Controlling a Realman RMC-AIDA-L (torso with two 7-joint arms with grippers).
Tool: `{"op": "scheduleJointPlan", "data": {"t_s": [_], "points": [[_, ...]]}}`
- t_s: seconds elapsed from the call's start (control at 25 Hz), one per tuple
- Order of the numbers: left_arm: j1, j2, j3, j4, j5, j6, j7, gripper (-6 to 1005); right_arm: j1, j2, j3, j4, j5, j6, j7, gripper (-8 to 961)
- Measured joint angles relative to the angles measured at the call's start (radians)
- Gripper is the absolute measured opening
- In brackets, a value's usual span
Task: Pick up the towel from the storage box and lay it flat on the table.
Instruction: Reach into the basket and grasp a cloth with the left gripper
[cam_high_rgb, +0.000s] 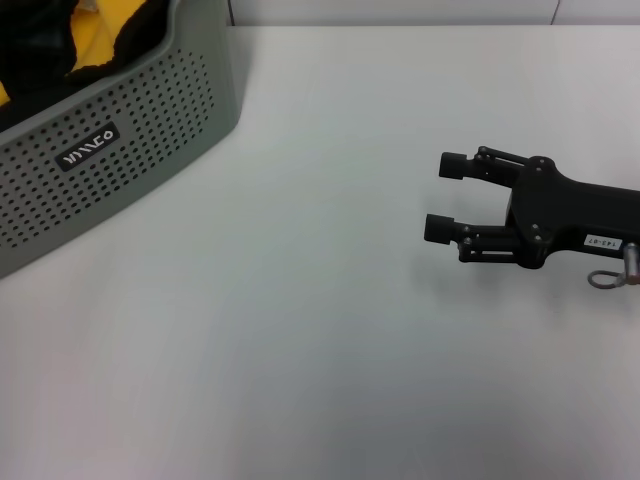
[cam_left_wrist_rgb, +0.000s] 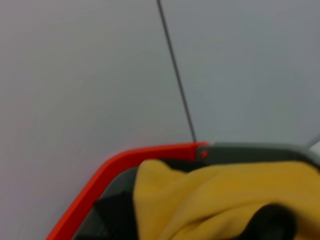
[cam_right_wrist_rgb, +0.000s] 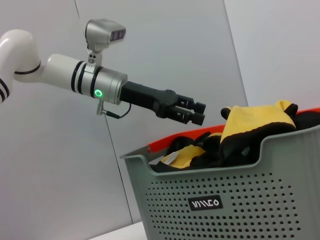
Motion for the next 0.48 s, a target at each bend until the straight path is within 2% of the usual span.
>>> {"op": "scheduleJointPlan", "data": {"t_s": [0.36,0.48], "points": [[-0.042,-0.007,0.111,-0.096,0.200,-0.144,-0.020,684,-0.001,0.003,0.000,-0.001,-0.001,0.005,0.000,870],[-0.045,-0.008,0.134,-0.116,0.227,-0.188,-0.030,679,-0.005,0.004,0.000,-0.001,-0.001,0.005,0.000,870]]}}
